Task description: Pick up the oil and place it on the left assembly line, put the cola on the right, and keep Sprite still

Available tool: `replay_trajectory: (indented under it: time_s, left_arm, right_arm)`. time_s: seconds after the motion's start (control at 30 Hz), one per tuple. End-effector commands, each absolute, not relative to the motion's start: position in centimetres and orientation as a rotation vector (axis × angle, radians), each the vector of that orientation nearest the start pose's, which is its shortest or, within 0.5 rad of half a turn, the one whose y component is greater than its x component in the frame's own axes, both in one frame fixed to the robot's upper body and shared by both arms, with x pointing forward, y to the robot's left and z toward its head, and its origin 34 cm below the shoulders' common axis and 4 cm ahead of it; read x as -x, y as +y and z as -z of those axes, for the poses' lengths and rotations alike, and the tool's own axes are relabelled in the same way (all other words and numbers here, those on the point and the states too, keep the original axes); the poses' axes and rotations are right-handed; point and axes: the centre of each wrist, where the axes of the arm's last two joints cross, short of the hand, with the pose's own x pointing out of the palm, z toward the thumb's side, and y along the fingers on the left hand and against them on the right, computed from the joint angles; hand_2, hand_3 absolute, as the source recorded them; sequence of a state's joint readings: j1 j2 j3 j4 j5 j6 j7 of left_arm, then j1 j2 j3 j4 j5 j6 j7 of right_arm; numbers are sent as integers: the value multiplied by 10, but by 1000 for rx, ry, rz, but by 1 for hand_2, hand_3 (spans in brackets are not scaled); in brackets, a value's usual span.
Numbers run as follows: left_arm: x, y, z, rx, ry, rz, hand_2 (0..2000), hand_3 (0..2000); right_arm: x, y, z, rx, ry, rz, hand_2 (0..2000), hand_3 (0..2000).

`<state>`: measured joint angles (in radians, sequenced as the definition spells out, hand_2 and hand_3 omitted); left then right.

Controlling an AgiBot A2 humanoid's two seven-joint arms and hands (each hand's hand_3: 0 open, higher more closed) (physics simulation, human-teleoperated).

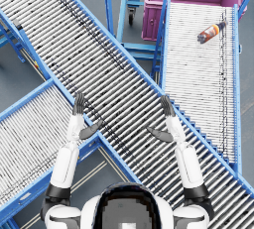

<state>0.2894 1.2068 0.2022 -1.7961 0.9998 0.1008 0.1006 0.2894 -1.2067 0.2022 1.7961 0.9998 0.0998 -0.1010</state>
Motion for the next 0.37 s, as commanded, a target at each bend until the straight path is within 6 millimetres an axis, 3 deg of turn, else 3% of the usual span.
replay_trajectory:
  time_s: [0.03, 0.37]
  left_arm:
    - [-255, 201, -229, -74, -388, 1777, 0, 0]
    - [-255, 201, -229, -74, -388, 1777, 0, 0]
  right_arm:
    - [-255, -201, -229, 134, -376, -1971, 0, 0]
    - [-255, -201, -229, 134, -376, -1971, 0, 0]
